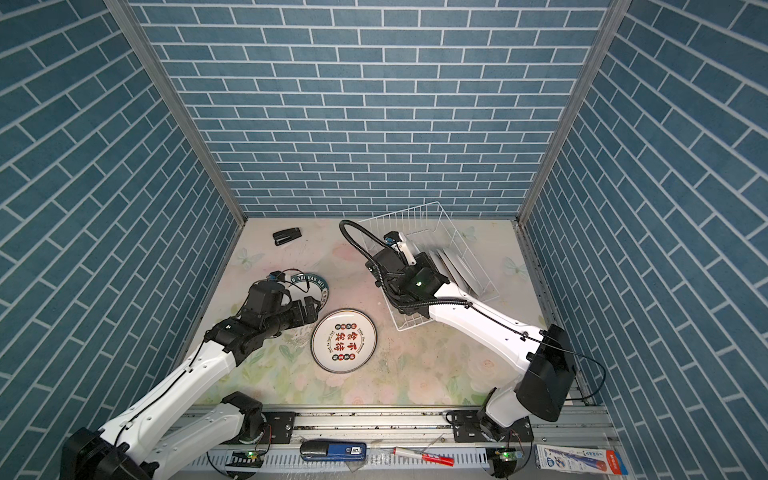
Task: Unload the plates from the dish rack
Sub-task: 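Lift the red-lettered white plate up out of the rack with the right gripper, then carry the plate toward the left gripper while the left gripper grasps its rim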
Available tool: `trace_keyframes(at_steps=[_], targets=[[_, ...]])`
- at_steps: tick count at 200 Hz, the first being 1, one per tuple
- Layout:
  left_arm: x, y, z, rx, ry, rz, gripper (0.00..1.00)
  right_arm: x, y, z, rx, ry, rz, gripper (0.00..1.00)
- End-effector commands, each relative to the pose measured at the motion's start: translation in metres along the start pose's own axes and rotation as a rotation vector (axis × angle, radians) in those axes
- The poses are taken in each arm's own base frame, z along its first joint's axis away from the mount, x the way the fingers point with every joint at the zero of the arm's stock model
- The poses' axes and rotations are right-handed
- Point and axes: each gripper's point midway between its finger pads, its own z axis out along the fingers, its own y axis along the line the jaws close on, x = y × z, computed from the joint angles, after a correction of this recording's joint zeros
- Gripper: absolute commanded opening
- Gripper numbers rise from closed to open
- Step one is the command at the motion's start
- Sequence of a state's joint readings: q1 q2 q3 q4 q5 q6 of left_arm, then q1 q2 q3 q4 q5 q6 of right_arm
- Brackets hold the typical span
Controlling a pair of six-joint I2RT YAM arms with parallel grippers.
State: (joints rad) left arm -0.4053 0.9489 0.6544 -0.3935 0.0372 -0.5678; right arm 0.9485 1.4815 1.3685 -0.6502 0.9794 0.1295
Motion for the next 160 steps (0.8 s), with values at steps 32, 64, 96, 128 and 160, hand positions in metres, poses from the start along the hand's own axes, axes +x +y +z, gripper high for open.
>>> trace_keyframes(at_steps=[32, 64, 96, 128, 160], targets=[[-0.017, -0.02, -0.006, 0.075, -0.036, 0.025, 0.99, -0.039, -0.012, -0.034, -0.187, -0.16, 0.255, 0.0], [-0.016, -0.032, -0.006, 0.144, -0.033, 0.032, 0.98, -0.043, 0.016, -0.047, -0.424, -0.18, 0.388, 0.0], [-0.011, -0.051, -0.006, 0.254, -0.008, 0.045, 0.95, -0.04, 0.046, -0.052, -0.612, -0.126, 0.489, 0.0], [-0.012, -0.057, -0.011, 0.303, -0.026, 0.044, 0.95, -0.039, 0.063, -0.051, -0.751, -0.087, 0.596, 0.0], [-0.013, -0.064, -0.011, 0.352, -0.044, 0.042, 0.95, -0.037, 0.076, -0.045, -0.871, -0.04, 0.683, 0.0]])
